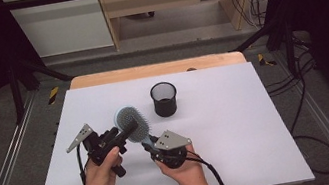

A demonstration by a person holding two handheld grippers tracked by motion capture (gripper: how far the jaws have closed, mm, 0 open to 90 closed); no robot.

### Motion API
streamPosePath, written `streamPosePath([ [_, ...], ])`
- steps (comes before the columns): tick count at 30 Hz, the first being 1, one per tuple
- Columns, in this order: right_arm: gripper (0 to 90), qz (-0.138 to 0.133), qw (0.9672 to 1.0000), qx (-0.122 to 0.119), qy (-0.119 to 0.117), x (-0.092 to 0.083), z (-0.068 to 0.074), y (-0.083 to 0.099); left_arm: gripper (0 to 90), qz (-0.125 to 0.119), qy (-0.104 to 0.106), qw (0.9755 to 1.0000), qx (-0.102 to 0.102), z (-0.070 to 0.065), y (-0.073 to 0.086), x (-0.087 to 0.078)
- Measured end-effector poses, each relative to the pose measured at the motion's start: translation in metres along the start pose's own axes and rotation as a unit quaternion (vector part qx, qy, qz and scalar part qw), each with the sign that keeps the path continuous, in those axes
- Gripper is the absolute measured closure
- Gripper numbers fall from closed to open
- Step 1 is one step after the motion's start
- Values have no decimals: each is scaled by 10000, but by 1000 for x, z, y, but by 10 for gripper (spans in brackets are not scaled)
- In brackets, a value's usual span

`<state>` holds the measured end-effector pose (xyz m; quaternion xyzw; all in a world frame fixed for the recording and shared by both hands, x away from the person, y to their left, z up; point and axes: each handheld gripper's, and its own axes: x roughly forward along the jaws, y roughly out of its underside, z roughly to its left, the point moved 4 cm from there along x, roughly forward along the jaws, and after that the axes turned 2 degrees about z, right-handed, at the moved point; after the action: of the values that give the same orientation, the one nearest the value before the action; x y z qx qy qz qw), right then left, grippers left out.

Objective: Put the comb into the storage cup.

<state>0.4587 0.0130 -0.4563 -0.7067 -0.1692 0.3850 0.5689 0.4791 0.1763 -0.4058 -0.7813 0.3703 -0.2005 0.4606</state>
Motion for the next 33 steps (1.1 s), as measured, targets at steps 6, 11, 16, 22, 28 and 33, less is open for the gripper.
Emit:
streamPosePath([
  [6, 686, -2, 10000, 29, -27, 0, -1, 0, 530, -7, 58, 10000, -64, 1, 1, 1],
  [11, 609, -6, 9999, 103, -68, -2, -3, -1, 530, 35, 100, 9999, -71, -2, 4, 3],
  [16, 429, 91, 9999, 113, -67, -2, -5, 0, 530, -15, 62, 10000, -69, 1, 3, 2],
  [22, 338, 76, 9999, 81, -6, -2, -6, -2, 529, -130, 109, 9998, -73, 1, 2, 0],
  [28, 297, 75, 9999, 74, -106, -5, -8, -4, 529, -252, 81, 9996, -88, 2, -2, -3],
  [33, 197, 90, 9998, 67, -150, -6, -9, -6, 528, -365, 69, 9993, -47, 3, -6, -6],
])
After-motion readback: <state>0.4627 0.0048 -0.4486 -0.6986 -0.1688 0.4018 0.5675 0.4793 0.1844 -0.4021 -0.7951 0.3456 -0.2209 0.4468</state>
